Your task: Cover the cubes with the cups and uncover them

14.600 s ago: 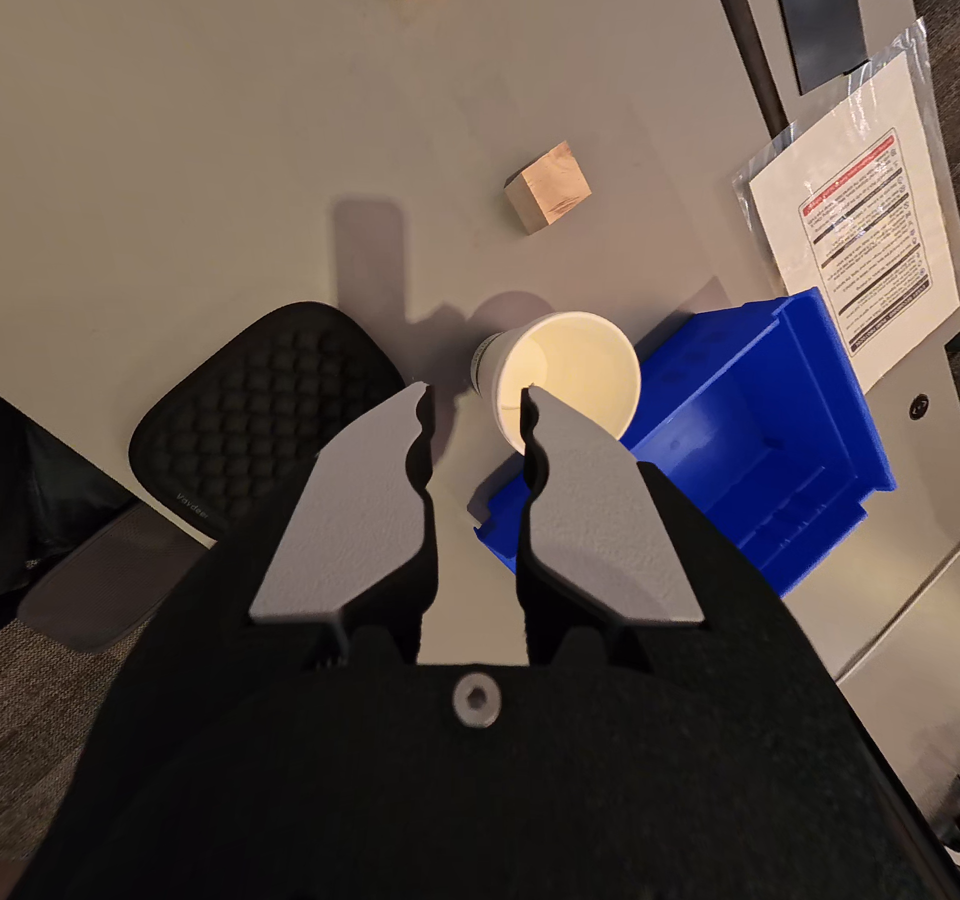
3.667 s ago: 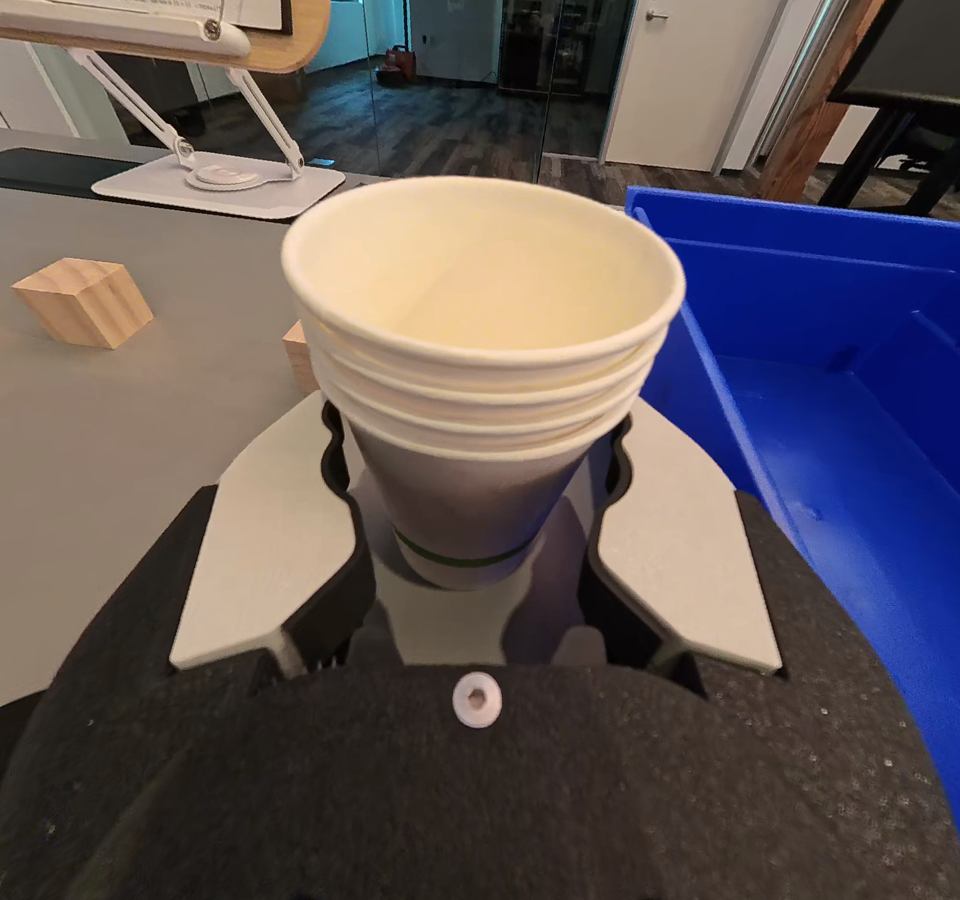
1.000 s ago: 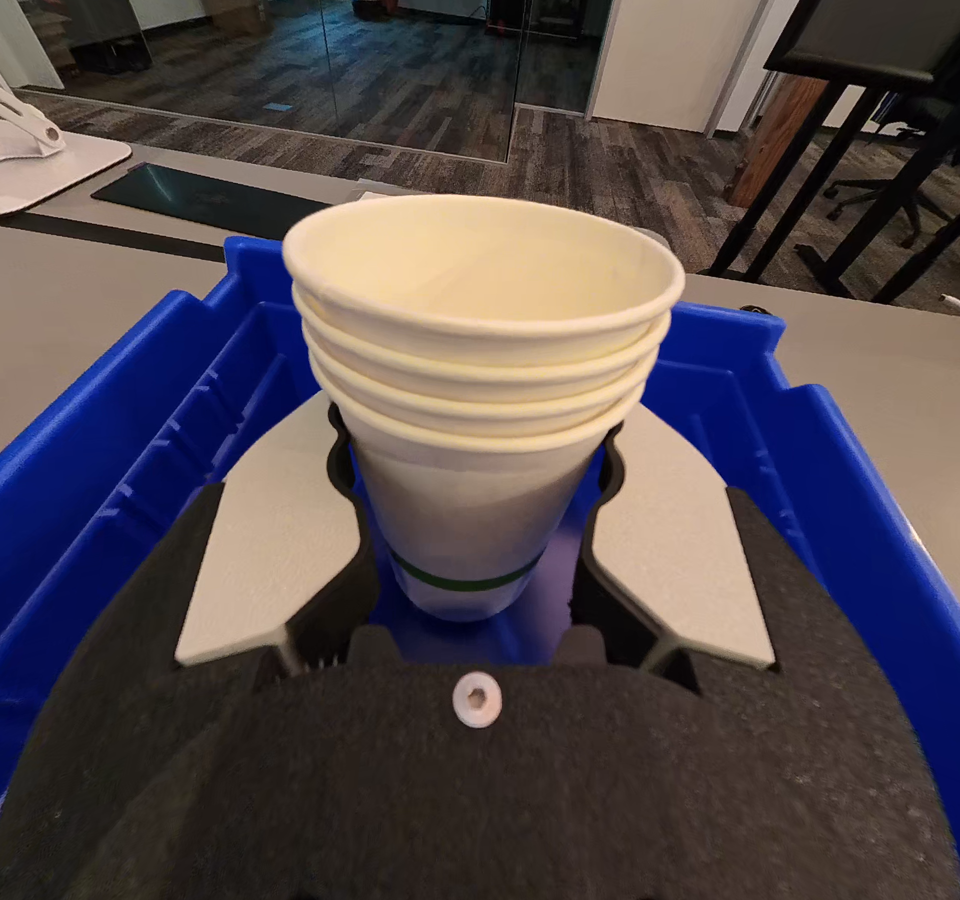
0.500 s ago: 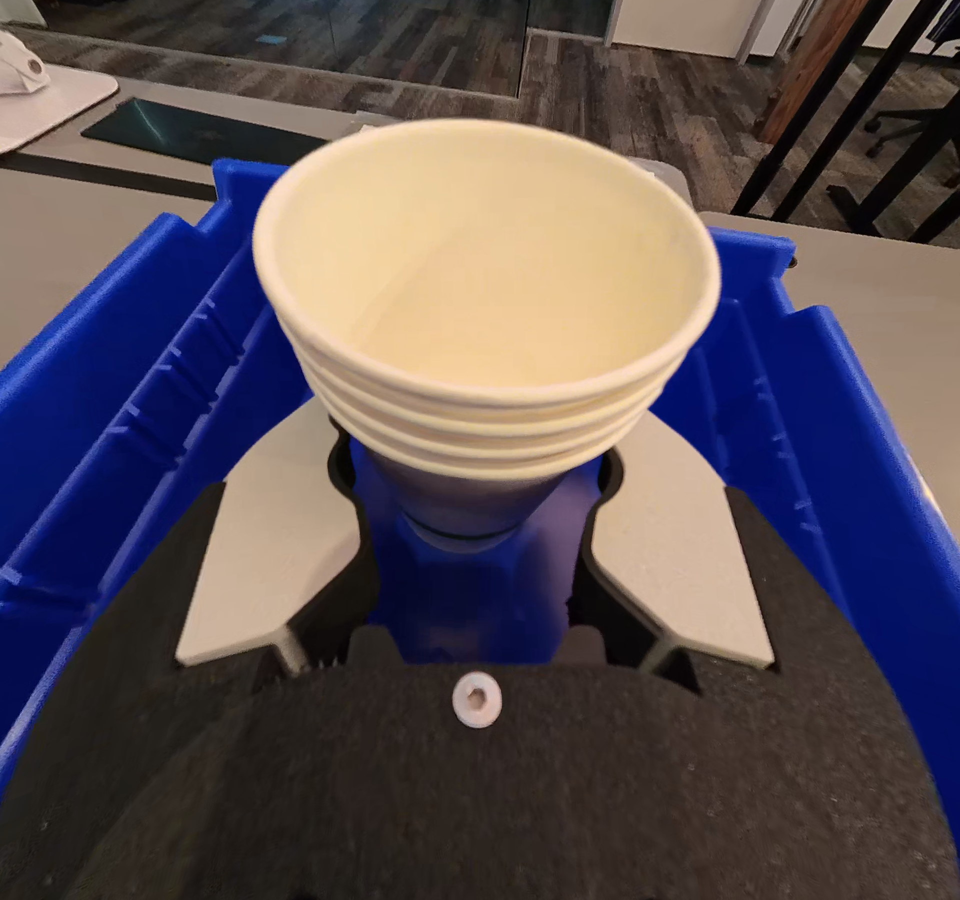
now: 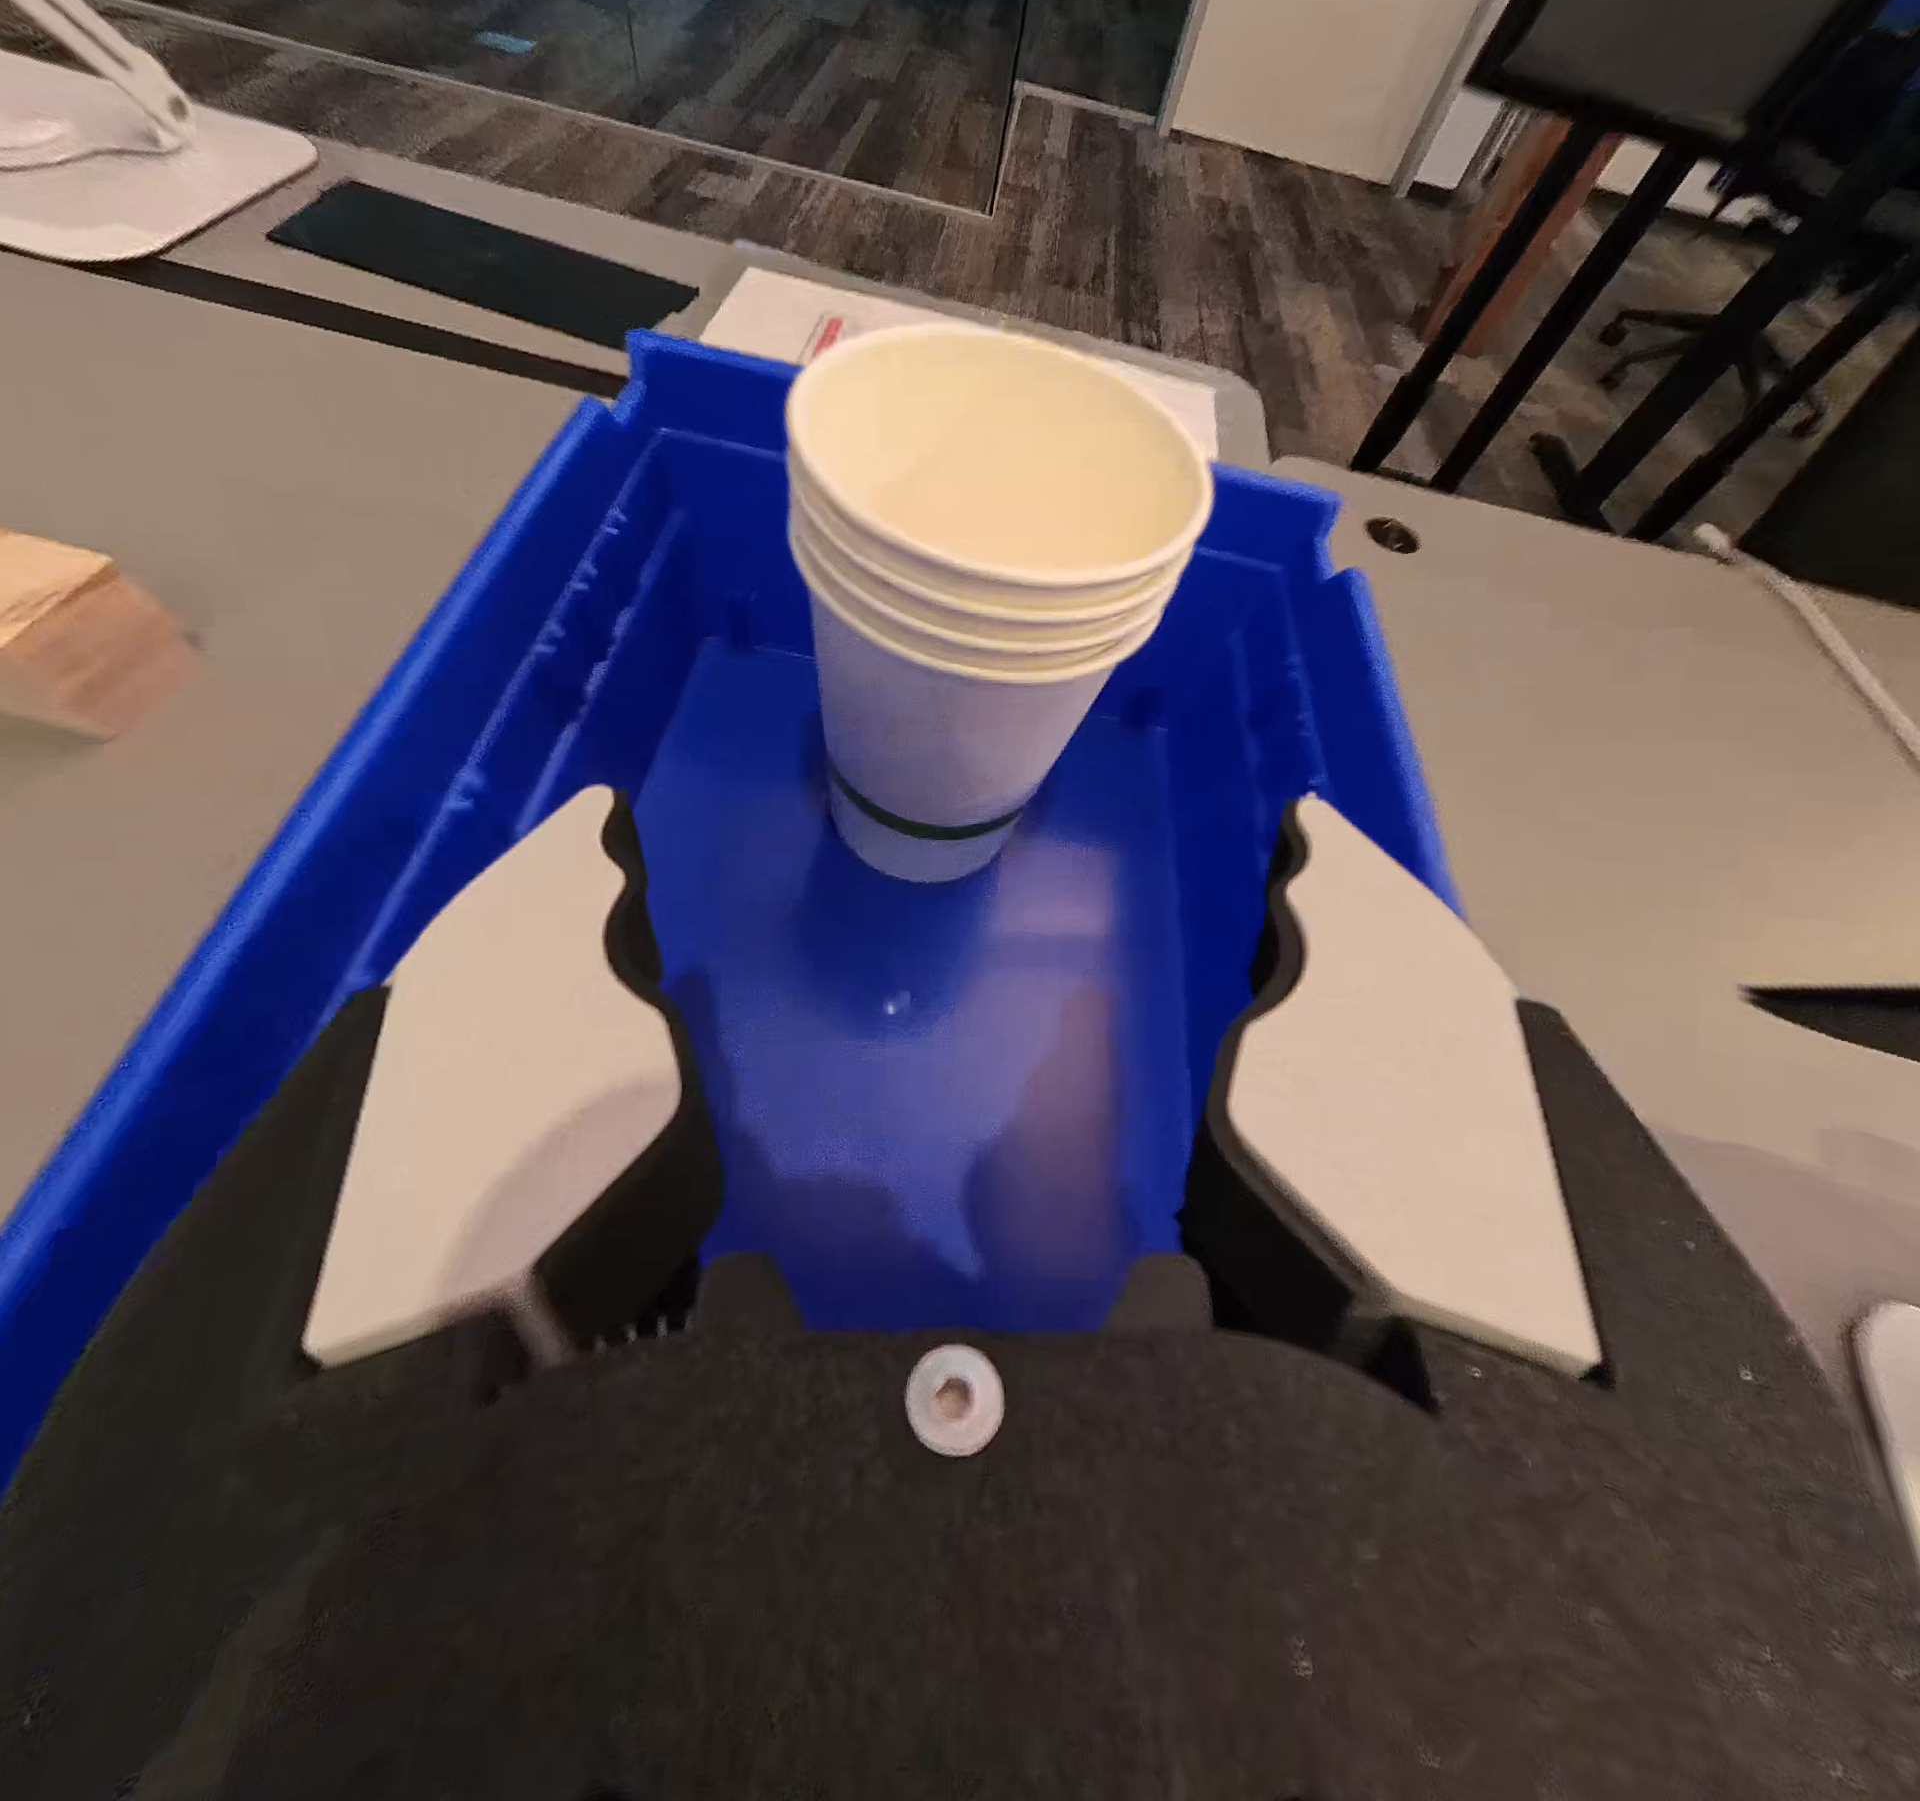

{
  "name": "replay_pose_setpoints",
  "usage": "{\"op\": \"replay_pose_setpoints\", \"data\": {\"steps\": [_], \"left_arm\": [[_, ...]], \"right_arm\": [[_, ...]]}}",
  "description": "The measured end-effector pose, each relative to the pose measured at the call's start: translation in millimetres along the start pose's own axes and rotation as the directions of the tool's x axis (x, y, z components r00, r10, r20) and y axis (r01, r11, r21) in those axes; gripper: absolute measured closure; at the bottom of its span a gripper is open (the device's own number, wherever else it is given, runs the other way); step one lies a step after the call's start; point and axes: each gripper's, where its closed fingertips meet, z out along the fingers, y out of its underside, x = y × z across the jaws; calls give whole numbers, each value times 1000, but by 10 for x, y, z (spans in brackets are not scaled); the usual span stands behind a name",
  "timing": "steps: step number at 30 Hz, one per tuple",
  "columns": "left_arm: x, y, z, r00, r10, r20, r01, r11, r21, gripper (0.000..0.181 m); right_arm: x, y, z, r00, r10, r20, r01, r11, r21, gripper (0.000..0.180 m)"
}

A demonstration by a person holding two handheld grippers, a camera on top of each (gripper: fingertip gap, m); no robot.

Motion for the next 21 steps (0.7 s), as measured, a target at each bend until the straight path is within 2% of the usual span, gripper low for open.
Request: {"op": "replay_pose_setpoints", "data": {"steps": [3,5,6,8,9,13,15,18,21], "left_arm": [[-148,147,-22,999,-28,45,30,998,-46,181],[-228,217,-8,997,-35,73,40,997,-64,181],[-270,242,10,995,-37,90,43,997,-68,181],[-394,303,60,988,-36,153,49,996,-78,177],[-470,346,87,981,-38,193,56,994,-89,175],[-652,528,200,957,-92,276,130,984,-122,169],[-717,567,236,943,-124,310,165,980,-110,166],[-798,610,253,923,-133,362,182,978,-104,161],[-799,636,253,922,-116,369,172,978,-121,160]], "right_arm": [[-24,-288,-511,993,-93,-75,97,994,59,75],[-179,-589,-805,986,-133,-104,144,984,107,93],[-327,-735,-896,987,-134,-85,143,983,119,101],[-789,-959,-944,990,-134,51,128,986,102,117],[-1029,-1017,-912,984,-128,122,121,991,61,128],[-1882,-1042,-508,943,-46,329,100,984,-149,130],[-2255,-834,-234,911,53,408,97,936,-338,133],[-2604,-518,191,894,188,406,73,834,-547,126],[-2593,-281,566,944,154,292,75,762,-644,118]]}}
